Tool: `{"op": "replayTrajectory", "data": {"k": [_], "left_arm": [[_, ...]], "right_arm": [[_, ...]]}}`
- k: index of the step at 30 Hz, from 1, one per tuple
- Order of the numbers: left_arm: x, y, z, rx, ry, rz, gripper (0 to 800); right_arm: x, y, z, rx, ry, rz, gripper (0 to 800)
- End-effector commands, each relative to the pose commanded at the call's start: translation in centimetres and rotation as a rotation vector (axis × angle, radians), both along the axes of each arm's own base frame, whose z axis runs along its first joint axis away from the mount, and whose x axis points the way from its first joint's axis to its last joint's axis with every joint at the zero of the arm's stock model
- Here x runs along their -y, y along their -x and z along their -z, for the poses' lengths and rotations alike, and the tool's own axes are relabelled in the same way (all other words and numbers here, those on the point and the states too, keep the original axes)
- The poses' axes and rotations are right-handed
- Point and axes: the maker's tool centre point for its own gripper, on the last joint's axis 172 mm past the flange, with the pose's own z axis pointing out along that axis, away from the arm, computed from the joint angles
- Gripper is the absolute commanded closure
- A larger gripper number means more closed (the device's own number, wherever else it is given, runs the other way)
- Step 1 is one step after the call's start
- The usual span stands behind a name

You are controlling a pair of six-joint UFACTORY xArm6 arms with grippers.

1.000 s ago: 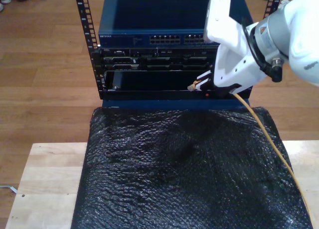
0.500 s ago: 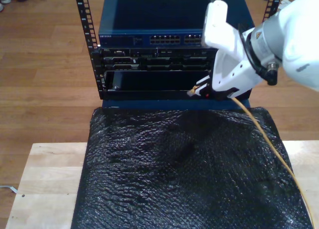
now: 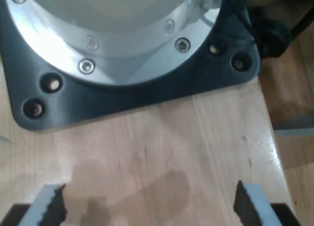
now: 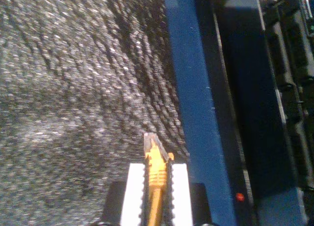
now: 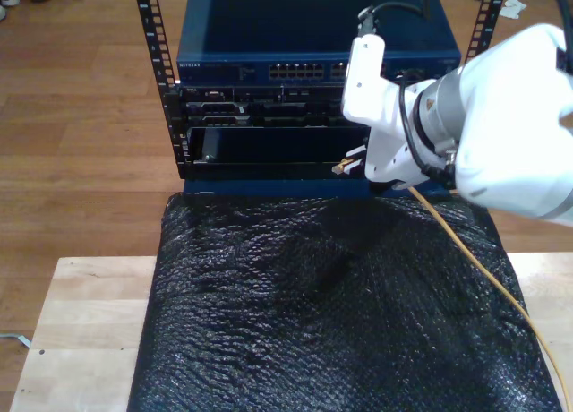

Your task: Grab the cable and plug it in

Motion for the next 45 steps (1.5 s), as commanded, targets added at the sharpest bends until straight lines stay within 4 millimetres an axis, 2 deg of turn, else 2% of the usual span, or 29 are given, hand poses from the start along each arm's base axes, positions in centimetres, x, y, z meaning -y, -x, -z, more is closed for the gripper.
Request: {"op": "replayTrajectory", "data": {"k": [5, 13, 15, 18, 23, 26, 29, 33, 36, 41, 45], "left_arm": [[0.0, 0.0, 0.0, 0.001, 0.0, 0.001, 0], [-0.1, 0.0, 0.0, 0.0, -0.002, 0.0, 0], [-0.1, 0.0, 0.0, 0.0, -0.002, 0.0, 0], [0.0, 0.0, 0.0, 0.0, 0.0, 0.0, 0], [0.0, 0.0, 0.0, 0.0, 0.0, 0.0, 0], [0.0, 0.0, 0.0, 0.0, 0.0, 0.0, 0], [0.0, 0.0, 0.0, 0.0, 0.0, 0.0, 0], [-0.1, 0.0, 0.0, 0.0, -0.002, 0.0, 0], [0.0, 0.0, 0.0, 0.0, 0.0, 0.0, 0], [0.0, 0.0, 0.0, 0.0, 0.0, 0.0, 0], [0.0, 0.0, 0.0, 0.0, 0.0, 0.0, 0]], "right_arm": [[0.2, -1.3, 0.4, 0.103, 0.038, 0.013, 800], [2.5, -3.1, 1.0, 0.262, 0.072, 0.087, 800], [2.3, -3.6, 0.9, 0.302, 0.094, 0.074, 800], [2.0, -3.7, 2.5, 0.293, 0.119, 0.054, 800], [1.5, -3.8, 3.9, 0.3, 0.165, 0.006, 800], [1.8, -4.2, 3.5, 0.32, 0.183, -0.008, 799], [2.8, -5.4, 1.8, 0.365, 0.179, 0.021, 800], [3.5, -6.2, 2.1, 0.419, 0.185, 0.047, 800], [4.2, -6.3, 1.5, 0.51, 0.189, 0.075, 800], [4.5, -6.5, 3.4, 0.518, 0.228, 0.056, 800], [4.5, -6.5, 2.7, 0.556, 0.237, 0.053, 800]]}}
